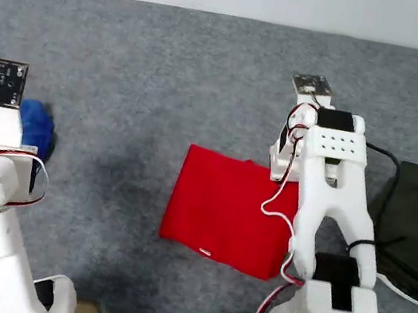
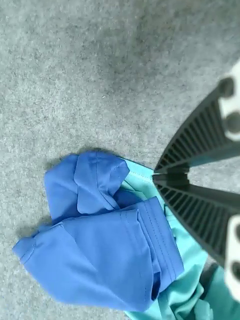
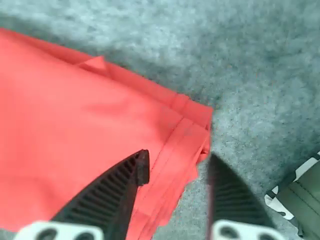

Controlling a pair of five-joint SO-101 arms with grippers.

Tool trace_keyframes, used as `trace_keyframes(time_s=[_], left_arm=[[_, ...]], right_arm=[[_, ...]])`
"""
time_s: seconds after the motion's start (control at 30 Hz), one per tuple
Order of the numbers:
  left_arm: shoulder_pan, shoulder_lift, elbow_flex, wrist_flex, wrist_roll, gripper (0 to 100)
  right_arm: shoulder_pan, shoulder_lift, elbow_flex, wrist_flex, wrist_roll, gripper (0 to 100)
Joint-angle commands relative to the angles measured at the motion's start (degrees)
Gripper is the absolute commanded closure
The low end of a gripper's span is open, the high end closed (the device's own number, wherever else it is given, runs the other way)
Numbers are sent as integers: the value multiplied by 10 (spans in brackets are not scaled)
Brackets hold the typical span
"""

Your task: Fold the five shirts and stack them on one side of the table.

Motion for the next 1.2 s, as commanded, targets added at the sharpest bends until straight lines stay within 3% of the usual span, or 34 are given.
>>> trace_keyframes(time_s=[0.0,0.3,0.5,0.97,1.17], left_arm=[[-4,-8,33,-47,3,994],[-2,-8,64,-86,3,994],[-2,-10,62,-87,3,994],[-3,-11,60,-87,3,994],[-3,-11,60,-87,3,994]], right_arm=[[8,19,-46,-6,-8,775],[7,103,-55,-15,-9,855],[8,143,-79,-15,-9,992],[8,134,-148,-3,-4,989],[9,134,-160,47,18,957]])
